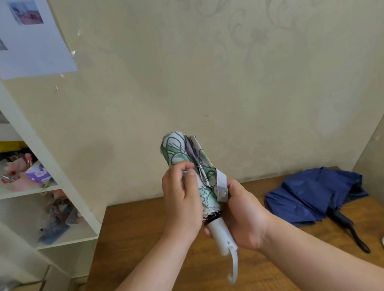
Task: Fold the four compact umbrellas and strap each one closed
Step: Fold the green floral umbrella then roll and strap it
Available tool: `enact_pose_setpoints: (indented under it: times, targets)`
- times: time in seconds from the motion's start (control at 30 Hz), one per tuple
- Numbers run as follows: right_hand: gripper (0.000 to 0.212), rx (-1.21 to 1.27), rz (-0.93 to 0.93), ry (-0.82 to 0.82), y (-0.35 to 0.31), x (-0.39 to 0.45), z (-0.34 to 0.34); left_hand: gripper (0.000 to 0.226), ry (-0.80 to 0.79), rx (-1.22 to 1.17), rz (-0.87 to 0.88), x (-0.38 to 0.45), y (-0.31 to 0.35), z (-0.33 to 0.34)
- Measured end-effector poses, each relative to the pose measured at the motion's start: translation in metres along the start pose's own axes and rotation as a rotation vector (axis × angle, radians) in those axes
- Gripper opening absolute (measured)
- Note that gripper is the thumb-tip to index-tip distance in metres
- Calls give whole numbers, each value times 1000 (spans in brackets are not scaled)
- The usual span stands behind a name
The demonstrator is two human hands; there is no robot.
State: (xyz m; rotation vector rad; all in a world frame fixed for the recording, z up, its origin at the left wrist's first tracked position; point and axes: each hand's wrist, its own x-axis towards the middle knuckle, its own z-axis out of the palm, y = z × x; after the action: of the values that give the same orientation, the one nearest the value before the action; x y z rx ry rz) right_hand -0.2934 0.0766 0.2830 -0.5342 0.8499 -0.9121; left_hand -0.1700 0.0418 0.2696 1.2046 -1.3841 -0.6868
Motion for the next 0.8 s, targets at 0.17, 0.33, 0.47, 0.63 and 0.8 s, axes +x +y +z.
enact_pose_setpoints:
  times: [0.17,0.33,0.47,0.63,0.8]
  targets:
    - [46,-155,-163,180,3,1,7,9,-103,94,-73,13,-3,-3]
    - [45,-199,-167,257,0,6,4,9,-123,-27,-235,24,-10,-6]
    - [45,-206,-223,348,-6,9,-1,20,-144,-54,-267,17,-15,-5]
    - [47,-367,-309,397,0,10,-5,8,-95,-111,-242,7,1,-4]
    - [50,-580,-371,435,2,12,-14,27,-112,-105,-338,32,16,-9]
